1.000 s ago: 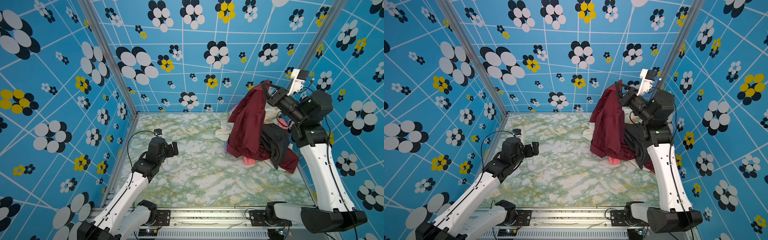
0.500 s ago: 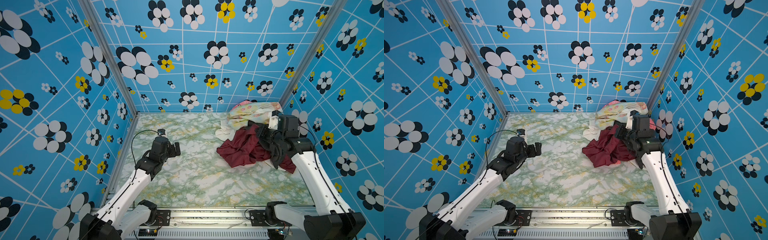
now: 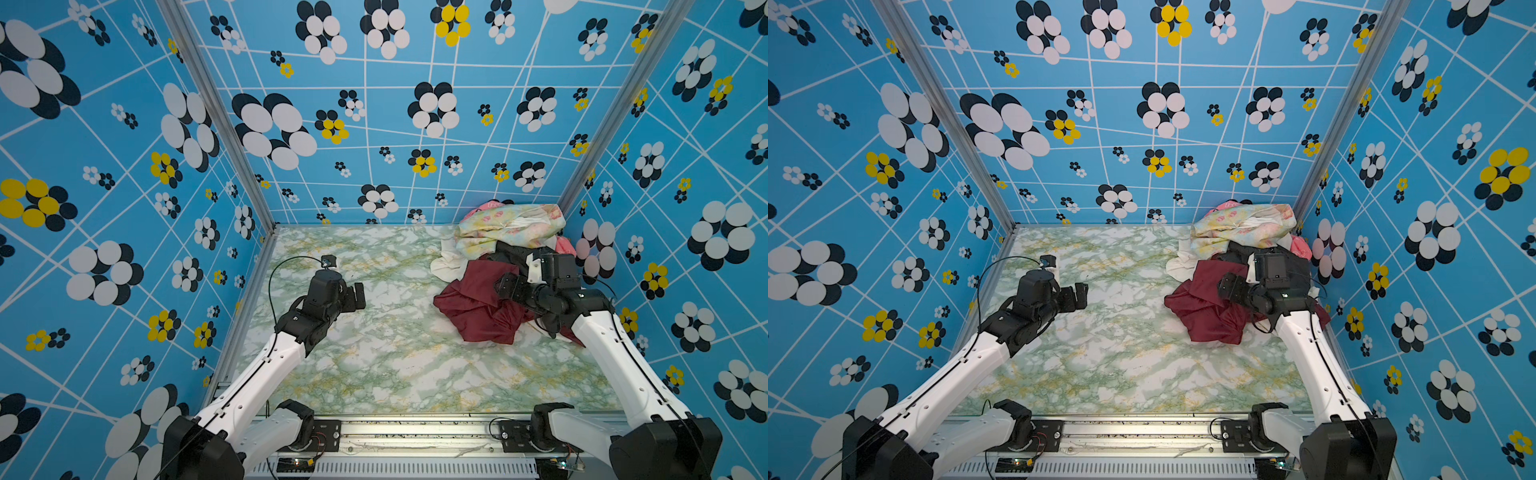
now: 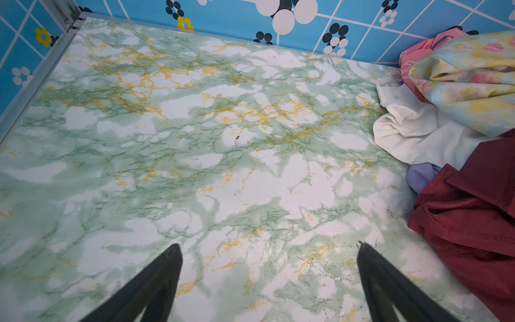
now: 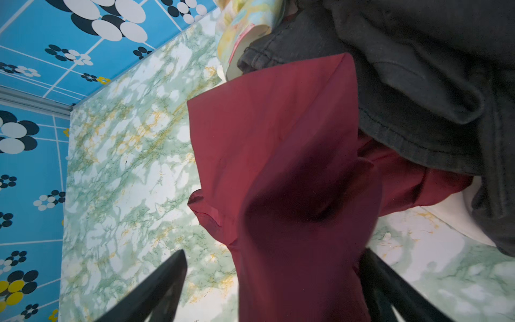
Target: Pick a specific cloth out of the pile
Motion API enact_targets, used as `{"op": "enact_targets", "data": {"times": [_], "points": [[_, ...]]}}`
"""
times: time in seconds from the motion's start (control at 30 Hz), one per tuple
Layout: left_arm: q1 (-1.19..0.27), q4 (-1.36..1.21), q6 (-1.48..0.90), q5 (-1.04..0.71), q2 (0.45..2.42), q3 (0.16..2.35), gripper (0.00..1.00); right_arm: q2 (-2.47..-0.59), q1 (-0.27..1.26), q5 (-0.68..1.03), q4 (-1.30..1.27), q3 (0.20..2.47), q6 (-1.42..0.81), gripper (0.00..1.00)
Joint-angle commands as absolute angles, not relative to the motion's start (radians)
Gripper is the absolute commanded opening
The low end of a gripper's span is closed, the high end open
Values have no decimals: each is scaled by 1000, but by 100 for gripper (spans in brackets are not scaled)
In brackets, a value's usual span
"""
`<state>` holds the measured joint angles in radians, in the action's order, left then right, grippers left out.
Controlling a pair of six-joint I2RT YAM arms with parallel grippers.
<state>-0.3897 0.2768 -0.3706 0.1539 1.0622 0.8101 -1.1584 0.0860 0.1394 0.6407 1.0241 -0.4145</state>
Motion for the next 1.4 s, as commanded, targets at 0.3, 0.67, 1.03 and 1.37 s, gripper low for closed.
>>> {"op": "enact_targets", "data": {"times": [0.3, 0.67, 1.03, 1.37], "points": [[-405, 281, -355, 164, 1058, 836, 99, -1322, 94, 106, 519, 913, -382, 99], [-410, 284, -353, 173, 1060, 843, 99, -1460, 219, 135, 389, 919, -432, 99], [-411, 292, -346, 187, 1057, 840, 99, -1513, 233, 57, 423, 951, -470, 49], [-412, 286, -348, 186, 1048, 831, 99, -1347, 233, 25, 477, 986, -475, 0]]}}
